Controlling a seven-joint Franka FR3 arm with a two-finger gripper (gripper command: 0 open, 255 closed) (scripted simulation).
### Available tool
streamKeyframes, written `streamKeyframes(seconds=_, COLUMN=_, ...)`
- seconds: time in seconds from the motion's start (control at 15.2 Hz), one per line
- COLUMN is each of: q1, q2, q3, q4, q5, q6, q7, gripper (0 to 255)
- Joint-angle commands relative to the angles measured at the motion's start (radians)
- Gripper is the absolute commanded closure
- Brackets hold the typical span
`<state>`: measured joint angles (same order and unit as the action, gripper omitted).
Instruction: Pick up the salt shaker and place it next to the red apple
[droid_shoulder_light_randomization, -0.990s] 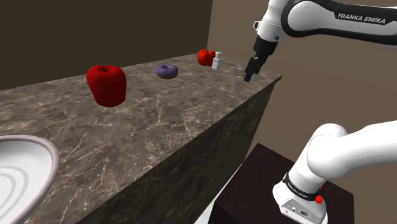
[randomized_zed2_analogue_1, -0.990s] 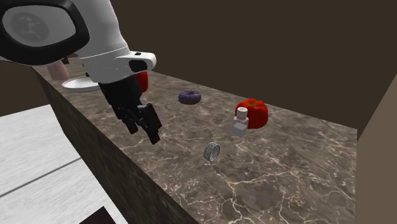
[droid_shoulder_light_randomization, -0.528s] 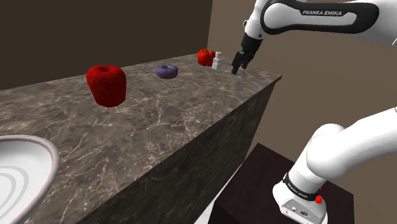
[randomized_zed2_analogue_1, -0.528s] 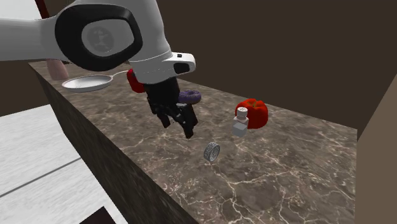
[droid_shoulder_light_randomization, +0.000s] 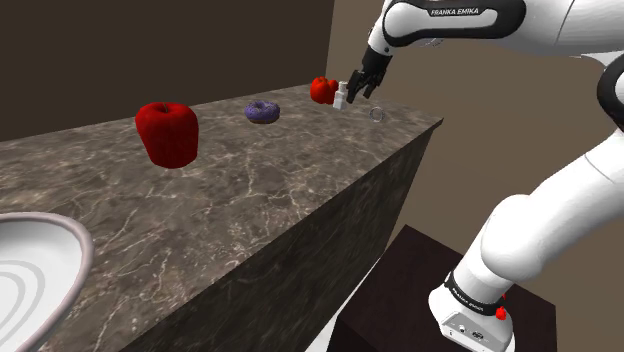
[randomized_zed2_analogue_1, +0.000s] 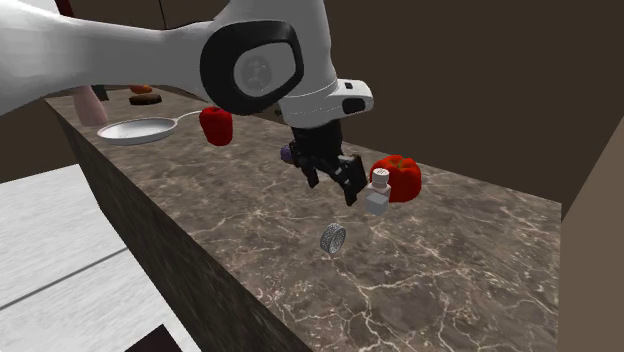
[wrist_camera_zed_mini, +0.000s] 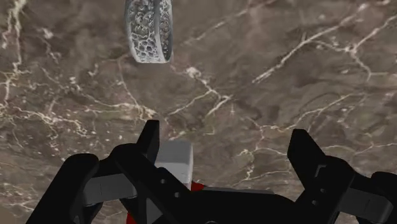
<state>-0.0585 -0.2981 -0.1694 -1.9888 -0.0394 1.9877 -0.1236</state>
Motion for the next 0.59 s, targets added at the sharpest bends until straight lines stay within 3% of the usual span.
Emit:
streamKeyframes(seconds=0.0, q1=-0.005, q2=0.064, q3=-0.025, q4=0.062, q5=0.027, q6=0.018, q7=-0.019, gripper=0)
streamKeyframes(seconds=0.26, q1=-0.016, q2=0.202, q3=-0.065, q4=0.200, q5=0.097, q6=0.044, q7=-0.053, gripper=0)
streamKeyframes(seconds=0.53, q1=-0.018, q2=0.230, q3=-0.068, q4=0.194, q5=0.110, q6=0.081, q7=-0.060, gripper=0)
